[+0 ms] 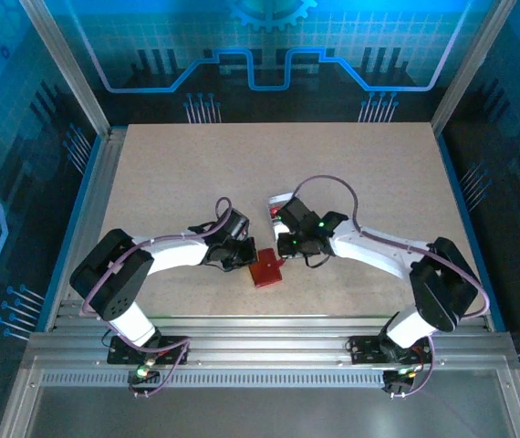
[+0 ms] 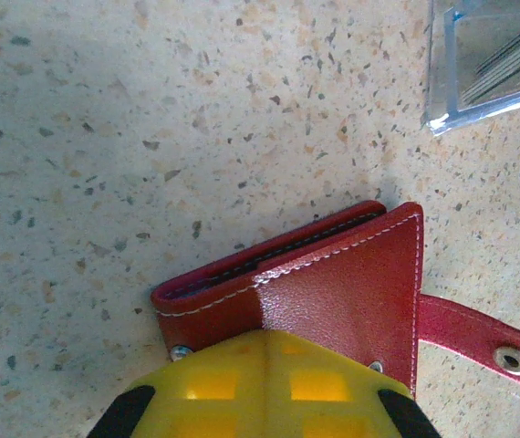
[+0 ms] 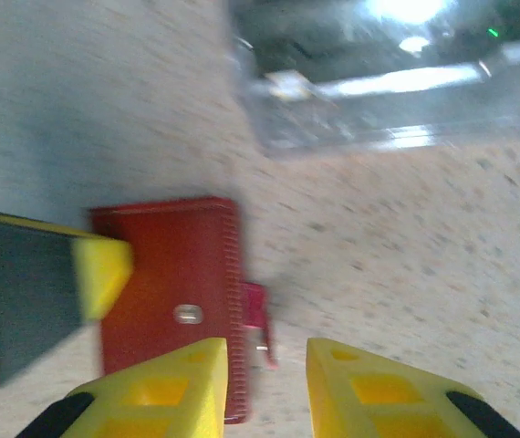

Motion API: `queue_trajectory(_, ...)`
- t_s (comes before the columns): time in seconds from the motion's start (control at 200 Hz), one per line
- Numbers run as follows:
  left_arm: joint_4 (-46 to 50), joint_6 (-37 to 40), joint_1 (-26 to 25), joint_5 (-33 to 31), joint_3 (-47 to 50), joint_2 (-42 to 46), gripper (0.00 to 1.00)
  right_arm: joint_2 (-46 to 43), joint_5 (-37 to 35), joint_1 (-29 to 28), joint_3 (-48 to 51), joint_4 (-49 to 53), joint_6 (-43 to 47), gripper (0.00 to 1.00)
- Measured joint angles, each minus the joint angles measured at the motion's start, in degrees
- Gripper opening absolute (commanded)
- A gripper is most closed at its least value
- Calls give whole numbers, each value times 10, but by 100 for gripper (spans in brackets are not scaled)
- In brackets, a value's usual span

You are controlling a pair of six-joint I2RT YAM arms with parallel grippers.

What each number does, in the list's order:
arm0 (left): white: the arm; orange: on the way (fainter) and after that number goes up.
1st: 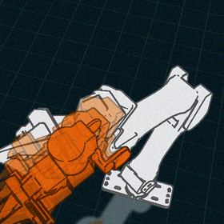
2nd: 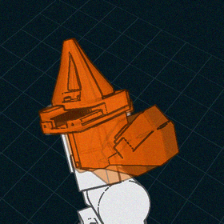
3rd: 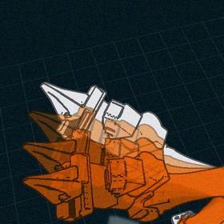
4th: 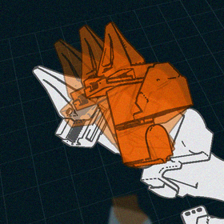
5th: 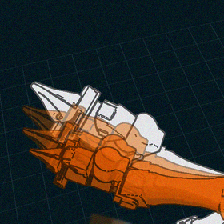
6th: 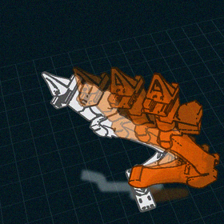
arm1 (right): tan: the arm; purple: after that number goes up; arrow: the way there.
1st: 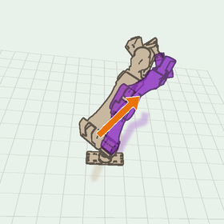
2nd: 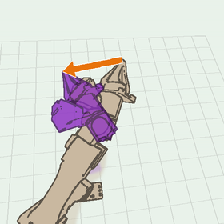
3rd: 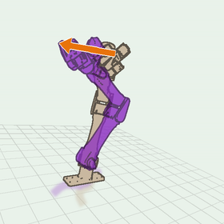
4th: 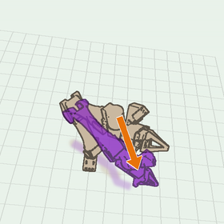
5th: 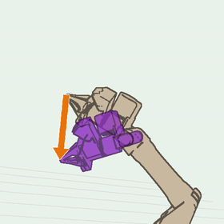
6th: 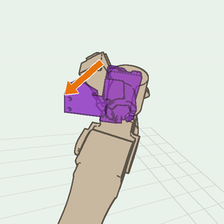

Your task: Put the credit cards into the card holder

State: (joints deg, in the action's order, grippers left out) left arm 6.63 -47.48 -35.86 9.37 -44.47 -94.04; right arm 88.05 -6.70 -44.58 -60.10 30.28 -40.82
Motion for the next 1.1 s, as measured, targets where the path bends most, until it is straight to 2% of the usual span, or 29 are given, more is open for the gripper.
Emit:
queue_trajectory(0.14, -8, 0, 0, 0, 5, 3, 0, 11, 79, 0, -32, -23, 14, 25)
queue_trajectory(0.335, -12, 0, 0, 0, 9, 5, 0, 101, 157, 6, -46, -54, 23, 25)
queue_trajectory(0.455, -16, 0, 0, 0, 11, 7, 0, 141, 160, 16, -45, -50, 24, 27)
queue_trajectory(0.645, -21, 0, 0, -1, 16, 8, 0, 143, 149, 36, -36, -45, 28, 32)
queue_trajectory(1.101, -27, 0, 0, -1, 19, 9, 0, 167, 171, 39, -24, -56, 34, 33)
